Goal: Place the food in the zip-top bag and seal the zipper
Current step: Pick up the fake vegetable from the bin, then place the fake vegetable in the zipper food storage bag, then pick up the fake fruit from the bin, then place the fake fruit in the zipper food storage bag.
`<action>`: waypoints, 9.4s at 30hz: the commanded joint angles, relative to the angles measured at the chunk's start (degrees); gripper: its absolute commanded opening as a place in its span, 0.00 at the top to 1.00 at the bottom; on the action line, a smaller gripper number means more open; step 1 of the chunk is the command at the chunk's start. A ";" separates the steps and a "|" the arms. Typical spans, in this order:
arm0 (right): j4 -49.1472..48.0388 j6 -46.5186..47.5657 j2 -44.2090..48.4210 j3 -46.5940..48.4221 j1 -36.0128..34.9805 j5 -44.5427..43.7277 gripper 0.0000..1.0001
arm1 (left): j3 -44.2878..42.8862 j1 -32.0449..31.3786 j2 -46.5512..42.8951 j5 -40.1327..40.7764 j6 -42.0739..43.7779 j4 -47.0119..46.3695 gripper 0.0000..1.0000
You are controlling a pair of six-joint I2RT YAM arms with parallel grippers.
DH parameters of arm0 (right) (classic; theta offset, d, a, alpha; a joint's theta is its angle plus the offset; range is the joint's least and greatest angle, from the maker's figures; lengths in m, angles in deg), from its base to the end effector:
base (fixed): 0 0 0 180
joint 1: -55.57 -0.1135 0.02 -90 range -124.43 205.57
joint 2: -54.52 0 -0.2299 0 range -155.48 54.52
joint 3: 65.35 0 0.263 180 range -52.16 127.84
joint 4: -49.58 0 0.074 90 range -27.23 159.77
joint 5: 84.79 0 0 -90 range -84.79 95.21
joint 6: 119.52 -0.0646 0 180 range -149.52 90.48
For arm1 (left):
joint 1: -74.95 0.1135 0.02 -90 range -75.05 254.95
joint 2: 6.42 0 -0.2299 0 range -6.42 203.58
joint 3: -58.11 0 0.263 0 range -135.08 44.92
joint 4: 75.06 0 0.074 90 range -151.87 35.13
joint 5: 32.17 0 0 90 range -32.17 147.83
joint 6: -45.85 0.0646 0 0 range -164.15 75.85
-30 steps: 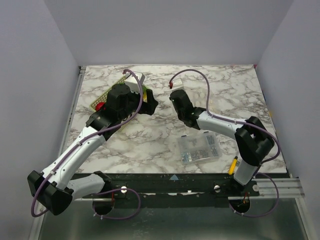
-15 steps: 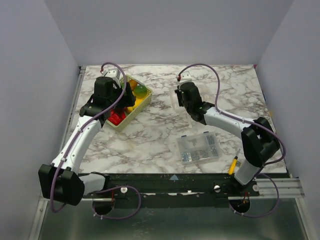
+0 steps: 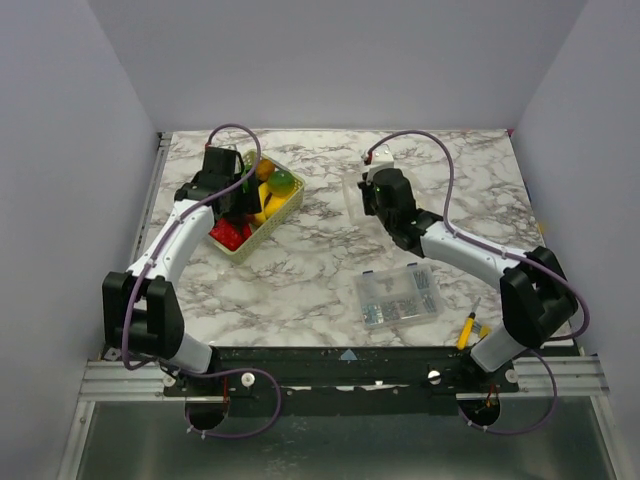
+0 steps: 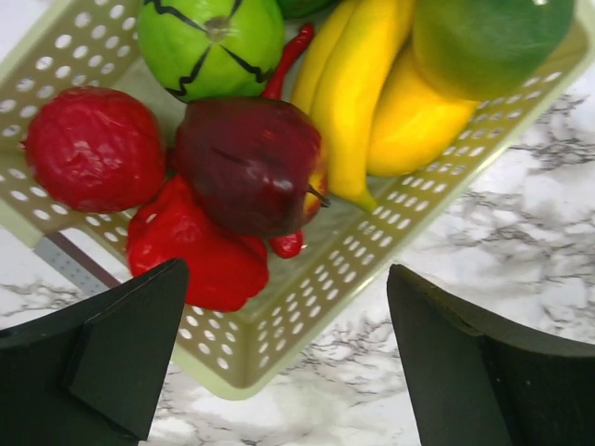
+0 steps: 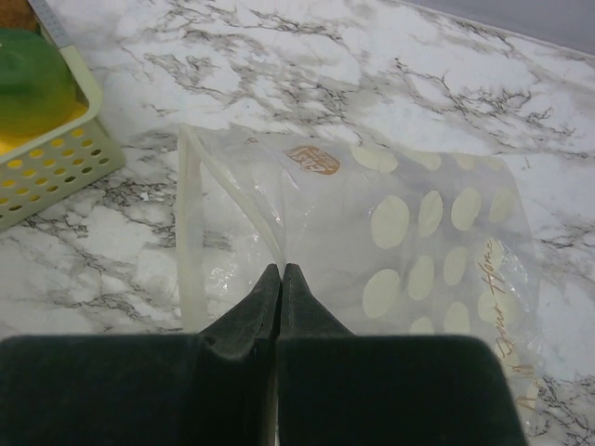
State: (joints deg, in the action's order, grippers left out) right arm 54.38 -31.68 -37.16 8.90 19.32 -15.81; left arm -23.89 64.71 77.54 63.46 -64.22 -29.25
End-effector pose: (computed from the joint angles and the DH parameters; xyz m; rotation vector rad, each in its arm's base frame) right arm 0.3379 0.2190 0.2137 -0.3337 1.9037 0.0877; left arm 0.3471 -0.0563 0.2307 -0.2513 2.3900 -0.1285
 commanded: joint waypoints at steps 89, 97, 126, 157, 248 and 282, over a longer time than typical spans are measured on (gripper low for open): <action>-1.81 -3.02 9.96 -2.78 0.39 11.52 0.99 | 4.91 -17.47 9.65 -35.47 -43.00 -43.03 0.60; -2.91 -3.44 10.14 -3.35 0.48 11.36 0.99 | 4.03 -18.20 10.75 -31.45 -42.79 -39.06 0.57; -4.07 -3.82 10.23 -4.16 1.02 11.36 0.99 | 2.18 -20.74 -0.04 -22.72 -22.89 -24.29 0.01; -3.79 -2.55 9.27 -3.87 1.15 9.94 0.99 | -13.12 -1.34 14.18 -3.88 -7.43 2.89 0.23; -3.01 -2.64 8.42 -3.15 1.08 10.99 0.99 | 0.39 -13.44 3.63 -49.94 -26.92 -10.63 1.00; -6.52 -3.53 12.77 -6.30 1.14 24.44 0.99 | -11.69 -15.69 20.88 -32.03 -37.01 -21.78 0.97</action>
State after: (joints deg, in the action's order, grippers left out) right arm 49.53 -34.60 -24.77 2.95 20.43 7.62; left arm -34.89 50.57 98.48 24.80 -103.52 -51.52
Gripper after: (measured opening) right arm 0.008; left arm 0.395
